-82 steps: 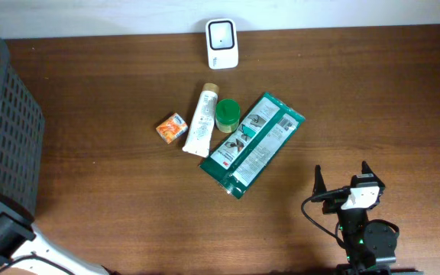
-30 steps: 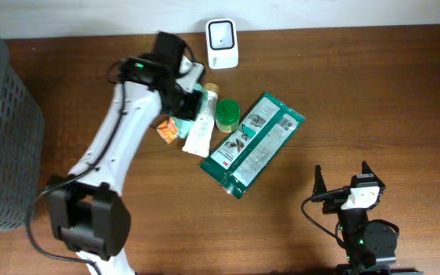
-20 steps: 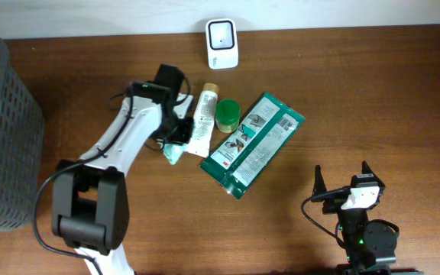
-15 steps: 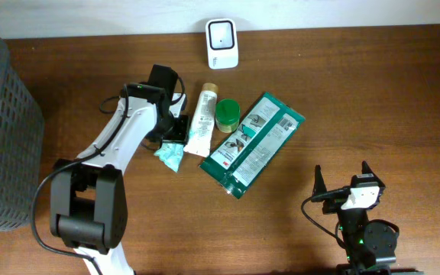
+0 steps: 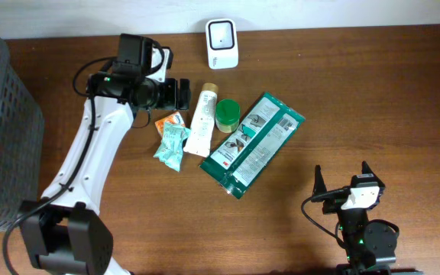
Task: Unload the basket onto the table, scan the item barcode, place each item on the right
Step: 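Place the light green pouch on the table near the tube, then move the right gripper to the green-lidded jar and grasp it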
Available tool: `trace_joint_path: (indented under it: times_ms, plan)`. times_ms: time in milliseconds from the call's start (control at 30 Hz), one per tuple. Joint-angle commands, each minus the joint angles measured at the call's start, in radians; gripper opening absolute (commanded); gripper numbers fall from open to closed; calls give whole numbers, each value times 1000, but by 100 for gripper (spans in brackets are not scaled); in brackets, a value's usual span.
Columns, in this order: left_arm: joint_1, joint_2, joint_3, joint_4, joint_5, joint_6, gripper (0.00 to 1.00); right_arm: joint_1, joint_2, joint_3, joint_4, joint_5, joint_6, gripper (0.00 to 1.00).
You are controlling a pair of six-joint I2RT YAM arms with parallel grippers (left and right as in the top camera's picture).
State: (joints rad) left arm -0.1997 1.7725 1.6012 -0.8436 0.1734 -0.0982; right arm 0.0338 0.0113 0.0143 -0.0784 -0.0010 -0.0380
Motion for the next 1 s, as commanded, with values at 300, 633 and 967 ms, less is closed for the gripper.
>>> trace_joint_path:
  times_ms: [300,633,967]
  plan:
    - [-154,45,0,-94,205,227,3,6,-4,-9,5,-60,-6,98]
    - [-195,135,0,-79,208,198,0,5,151,339,-327,-281,103,98]
    - [-183,146,0,-5,186,165,0,5,1038,959,-653,-503,102,98]
